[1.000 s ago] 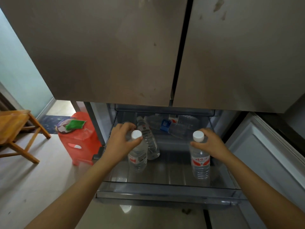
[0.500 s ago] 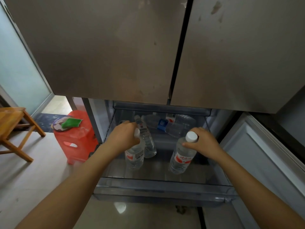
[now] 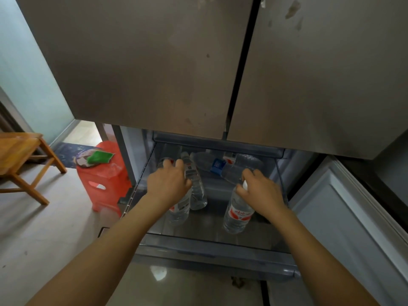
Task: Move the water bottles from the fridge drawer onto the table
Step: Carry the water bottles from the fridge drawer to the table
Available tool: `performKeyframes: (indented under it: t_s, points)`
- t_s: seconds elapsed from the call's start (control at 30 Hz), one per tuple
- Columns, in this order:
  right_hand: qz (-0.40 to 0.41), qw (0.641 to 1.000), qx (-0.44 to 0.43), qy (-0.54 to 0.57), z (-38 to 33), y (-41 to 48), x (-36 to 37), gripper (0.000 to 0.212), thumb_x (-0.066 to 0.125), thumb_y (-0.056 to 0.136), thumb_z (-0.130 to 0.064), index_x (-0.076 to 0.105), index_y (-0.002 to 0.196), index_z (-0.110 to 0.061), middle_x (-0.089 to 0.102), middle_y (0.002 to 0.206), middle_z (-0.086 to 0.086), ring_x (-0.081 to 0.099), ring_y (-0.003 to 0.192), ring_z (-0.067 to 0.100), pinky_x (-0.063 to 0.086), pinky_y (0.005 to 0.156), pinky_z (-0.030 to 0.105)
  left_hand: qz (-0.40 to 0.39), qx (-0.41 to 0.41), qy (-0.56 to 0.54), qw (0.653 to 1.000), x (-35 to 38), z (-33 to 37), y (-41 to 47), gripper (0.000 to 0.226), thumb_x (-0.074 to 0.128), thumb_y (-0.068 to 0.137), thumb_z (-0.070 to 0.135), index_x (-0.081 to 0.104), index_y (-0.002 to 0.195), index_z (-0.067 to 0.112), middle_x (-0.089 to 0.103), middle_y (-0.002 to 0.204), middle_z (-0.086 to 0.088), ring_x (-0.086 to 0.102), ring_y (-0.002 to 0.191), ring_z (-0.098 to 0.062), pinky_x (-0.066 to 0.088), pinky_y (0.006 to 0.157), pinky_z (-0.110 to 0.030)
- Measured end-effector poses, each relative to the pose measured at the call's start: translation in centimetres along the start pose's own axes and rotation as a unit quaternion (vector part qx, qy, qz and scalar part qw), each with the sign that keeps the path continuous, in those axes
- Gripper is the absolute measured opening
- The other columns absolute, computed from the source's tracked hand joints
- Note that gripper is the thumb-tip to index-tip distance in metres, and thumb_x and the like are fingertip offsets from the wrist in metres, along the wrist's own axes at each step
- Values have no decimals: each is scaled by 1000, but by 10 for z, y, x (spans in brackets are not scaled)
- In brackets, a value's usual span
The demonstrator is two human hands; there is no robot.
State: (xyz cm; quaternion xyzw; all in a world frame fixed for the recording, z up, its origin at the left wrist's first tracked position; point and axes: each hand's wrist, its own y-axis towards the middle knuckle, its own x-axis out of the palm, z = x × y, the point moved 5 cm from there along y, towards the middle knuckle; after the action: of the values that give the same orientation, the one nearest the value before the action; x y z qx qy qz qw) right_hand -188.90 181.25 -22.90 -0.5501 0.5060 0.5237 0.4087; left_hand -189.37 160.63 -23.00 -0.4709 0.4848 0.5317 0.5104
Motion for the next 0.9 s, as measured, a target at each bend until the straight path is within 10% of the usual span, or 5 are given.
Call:
performKeyframes:
  t_s: [0.47, 0.9]
  points:
    - [-39, 997, -32, 51, -4, 7, -12, 36, 52, 89, -36, 51, 115, -11, 55, 120, 9, 56, 104, 27, 43, 75, 32, 12, -28, -53, 998, -22, -9, -18, 38, 48, 91, 39, 45, 113, 8, 60, 112, -12, 60, 97, -29, 50, 83, -40]
    - [92, 965, -241, 52, -97, 6, -121, 27, 54, 84, -40, 56, 89, -13, 57, 90, 2, 54, 82, 23, 36, 65, 29, 391, -132, -162, 896, -169, -51, -135, 33, 66, 81, 30, 59, 96, 2, 51, 79, -3, 50, 69, -20, 34, 56, -24]
